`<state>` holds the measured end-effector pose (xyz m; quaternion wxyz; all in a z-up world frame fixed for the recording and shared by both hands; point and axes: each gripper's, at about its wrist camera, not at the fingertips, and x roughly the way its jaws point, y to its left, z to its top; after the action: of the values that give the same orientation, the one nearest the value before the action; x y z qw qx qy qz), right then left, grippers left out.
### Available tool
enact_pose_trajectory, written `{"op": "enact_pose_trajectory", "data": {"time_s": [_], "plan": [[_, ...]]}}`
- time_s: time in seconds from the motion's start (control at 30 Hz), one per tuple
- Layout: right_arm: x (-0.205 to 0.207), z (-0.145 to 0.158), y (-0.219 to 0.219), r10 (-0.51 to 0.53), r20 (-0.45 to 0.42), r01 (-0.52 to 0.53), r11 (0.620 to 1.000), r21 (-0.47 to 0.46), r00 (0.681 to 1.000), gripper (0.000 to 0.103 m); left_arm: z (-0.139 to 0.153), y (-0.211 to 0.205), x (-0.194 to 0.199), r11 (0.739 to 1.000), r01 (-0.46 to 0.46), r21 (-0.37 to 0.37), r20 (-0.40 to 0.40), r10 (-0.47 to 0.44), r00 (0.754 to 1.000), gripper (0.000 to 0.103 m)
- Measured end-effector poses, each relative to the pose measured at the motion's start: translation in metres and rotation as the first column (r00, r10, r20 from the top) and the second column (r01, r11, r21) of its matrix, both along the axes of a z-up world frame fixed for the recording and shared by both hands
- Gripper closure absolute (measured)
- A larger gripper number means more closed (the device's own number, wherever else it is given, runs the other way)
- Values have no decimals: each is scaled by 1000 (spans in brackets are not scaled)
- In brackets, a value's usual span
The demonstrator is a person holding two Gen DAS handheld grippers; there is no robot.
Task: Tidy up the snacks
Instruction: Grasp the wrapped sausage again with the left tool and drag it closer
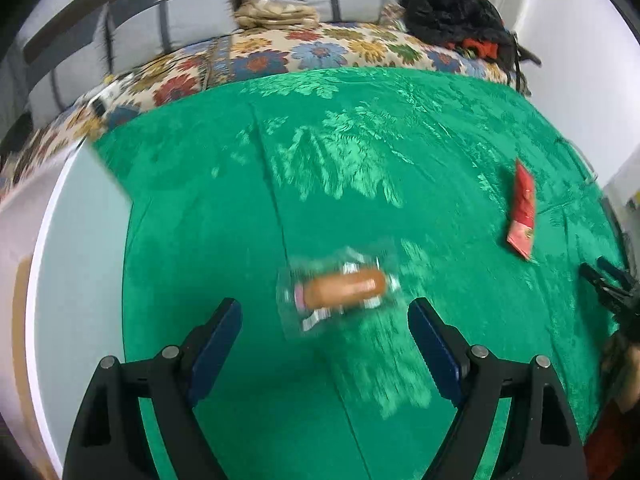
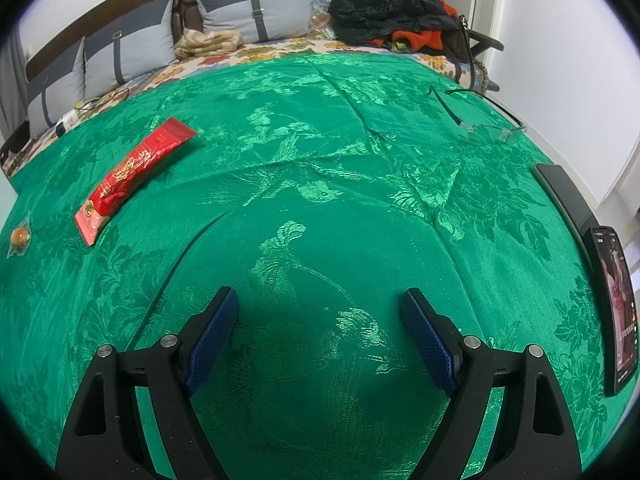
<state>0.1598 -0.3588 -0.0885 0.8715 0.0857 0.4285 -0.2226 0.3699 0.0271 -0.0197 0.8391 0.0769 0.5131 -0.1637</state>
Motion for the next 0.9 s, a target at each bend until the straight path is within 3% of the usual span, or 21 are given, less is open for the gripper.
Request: {"op": "enact_pose_trajectory", "data": {"time_s": [0.07, 0.1, 0.2, 0.33, 0.4, 0.53, 0.57, 0.9], "plan": [[0, 0, 0, 0, 0, 0, 1000, 0, 1000, 17, -4, -15, 12, 996, 76, 42, 2, -76, 997, 18], [0, 0, 0, 0, 0, 0, 1000, 0, 1000, 17, -10, -30, 20, 985, 153, 82, -12, -152, 988, 18], [0, 0, 0, 0, 0, 0, 1000, 0, 1000, 17, -21, -54, 36, 955, 264, 133, -22, -264, 964, 18], [0, 0, 0, 0, 0, 0, 1000, 0, 1000, 17, -42, -58, 55, 960, 272, 62, -115, -264, 958, 19], [0, 0, 0, 0, 0, 0, 1000, 0, 1000, 17, -50, -57, 54, 954, 299, 0, -180, -294, 939, 19], [0, 0, 0, -2, 1, 2, 1000, 1, 1000, 17, -47, -56, 29, 928, 371, -40, -219, -370, 903, 19], [-1, 0, -1, -4, 2, 4, 1000, 1, 1000, 17, -47, -57, 19, 918, 394, -39, -229, -392, 891, 19], [-5, 1, -8, -14, 2, 14, 1000, 1, 1000, 17, -50, -64, -18, 883, 465, 58, -256, -437, 862, 14]]}}
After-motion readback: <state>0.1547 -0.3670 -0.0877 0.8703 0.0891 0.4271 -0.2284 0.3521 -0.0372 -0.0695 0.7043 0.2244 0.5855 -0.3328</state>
